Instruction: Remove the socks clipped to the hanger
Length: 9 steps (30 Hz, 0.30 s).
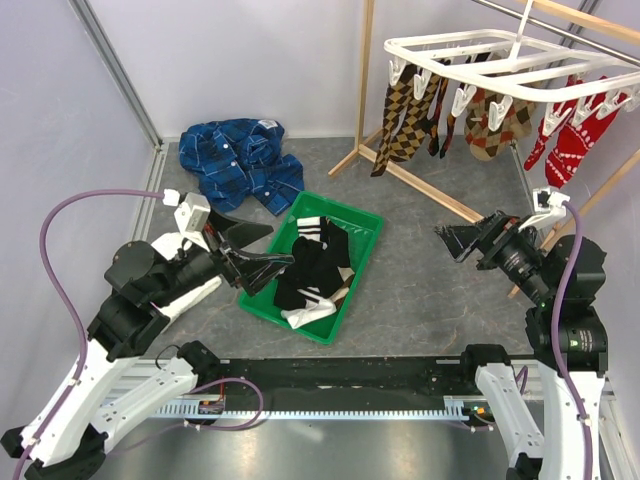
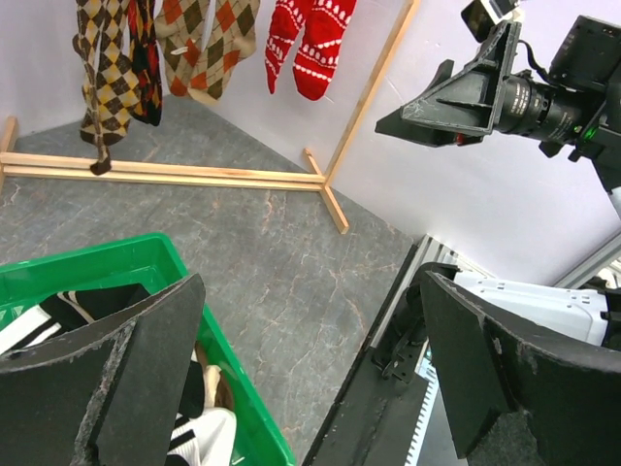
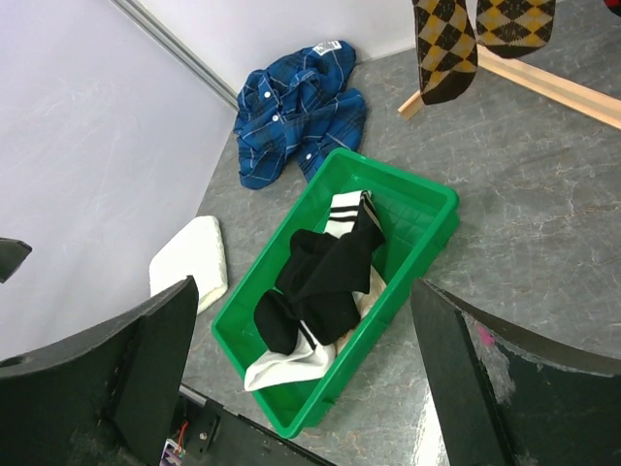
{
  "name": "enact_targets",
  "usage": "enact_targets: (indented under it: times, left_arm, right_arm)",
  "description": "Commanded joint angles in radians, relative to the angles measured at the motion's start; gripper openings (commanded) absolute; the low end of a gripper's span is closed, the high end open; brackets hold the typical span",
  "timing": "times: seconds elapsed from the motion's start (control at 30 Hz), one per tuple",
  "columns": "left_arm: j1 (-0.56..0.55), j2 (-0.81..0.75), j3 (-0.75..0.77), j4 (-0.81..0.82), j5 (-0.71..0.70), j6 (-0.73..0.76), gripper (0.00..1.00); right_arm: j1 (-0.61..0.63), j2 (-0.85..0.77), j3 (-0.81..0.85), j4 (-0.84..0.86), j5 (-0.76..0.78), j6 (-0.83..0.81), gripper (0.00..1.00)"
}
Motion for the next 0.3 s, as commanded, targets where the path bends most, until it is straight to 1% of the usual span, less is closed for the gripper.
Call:
enact_targets:
  times: [0.0,0.1,0.27]
  left_arm:
    - [-0.001,-0.025,-0.024,0.048,0.029,-0.037,0.99]
    - [-0.001,-0.029,-0.034,0.043,0.032,-0.04,0.99]
    - [-0.001,-0.034,-0.044,0.043,0.026,-0.043,0.99]
  right_arm:
    - [0.004,0.0,0.03,0.015,-0.007,0.002,0.98]
    - [0.003,0.008,0.035,0.022,-0.024,0.001,0.98]
    - [0.003,-0.011,0.035,0.031,0.0,0.019,0.98]
